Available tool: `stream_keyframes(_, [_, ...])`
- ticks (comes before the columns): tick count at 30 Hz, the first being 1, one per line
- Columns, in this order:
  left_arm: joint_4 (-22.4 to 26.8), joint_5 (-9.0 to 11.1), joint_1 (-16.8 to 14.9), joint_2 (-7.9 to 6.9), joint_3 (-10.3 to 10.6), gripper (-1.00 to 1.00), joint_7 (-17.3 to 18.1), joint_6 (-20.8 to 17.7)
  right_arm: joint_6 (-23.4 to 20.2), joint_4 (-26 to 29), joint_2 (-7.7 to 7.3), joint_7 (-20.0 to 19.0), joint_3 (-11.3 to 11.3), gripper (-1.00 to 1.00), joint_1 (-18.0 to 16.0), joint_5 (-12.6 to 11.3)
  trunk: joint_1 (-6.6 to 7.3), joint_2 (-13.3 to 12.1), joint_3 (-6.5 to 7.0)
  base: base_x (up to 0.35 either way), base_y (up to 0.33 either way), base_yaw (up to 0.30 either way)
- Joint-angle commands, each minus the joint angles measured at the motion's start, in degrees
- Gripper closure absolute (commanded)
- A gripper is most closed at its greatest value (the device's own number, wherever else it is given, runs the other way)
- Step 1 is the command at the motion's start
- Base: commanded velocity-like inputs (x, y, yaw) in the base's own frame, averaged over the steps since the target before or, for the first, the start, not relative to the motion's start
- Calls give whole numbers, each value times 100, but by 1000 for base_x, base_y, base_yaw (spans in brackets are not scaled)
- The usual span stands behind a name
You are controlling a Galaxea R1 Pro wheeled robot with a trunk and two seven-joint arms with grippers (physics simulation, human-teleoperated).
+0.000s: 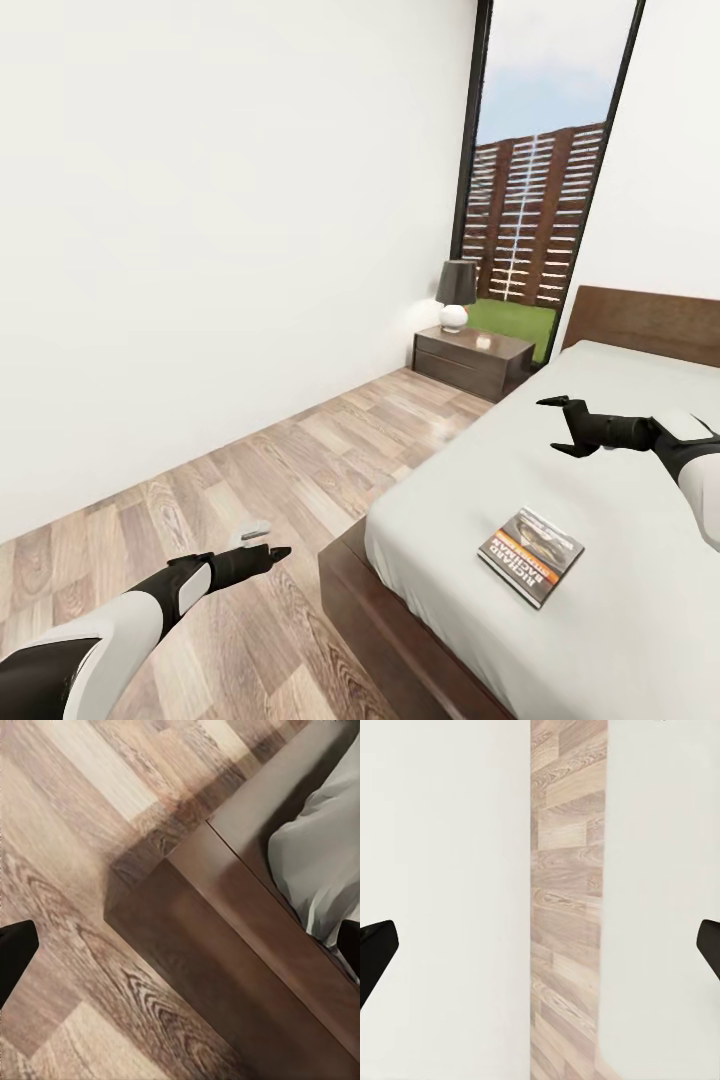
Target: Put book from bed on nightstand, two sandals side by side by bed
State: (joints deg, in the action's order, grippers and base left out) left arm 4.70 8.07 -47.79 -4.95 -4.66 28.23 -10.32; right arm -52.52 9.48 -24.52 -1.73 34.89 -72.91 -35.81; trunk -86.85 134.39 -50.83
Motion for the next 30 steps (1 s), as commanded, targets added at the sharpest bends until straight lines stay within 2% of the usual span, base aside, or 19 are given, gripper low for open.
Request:
stream_keyframes(1, [4,27,-2,-1,-44,-100,18,-61,-22,2,0,-19,23,-100,-4,38,1,2,-6,7,0,0])
stream_keyframes(22, [4,27,-2,-42,-52,-100,42,-83,-5,-74,8,-29,67,-100,-4,53,1,2,-6,1,0,0])
stream_keyframes(30, [4,31,-2,-49,-52,-100,65,-89,332,-442,-3,-39,66,-100,7,58,1,2,-6,0,0,0])
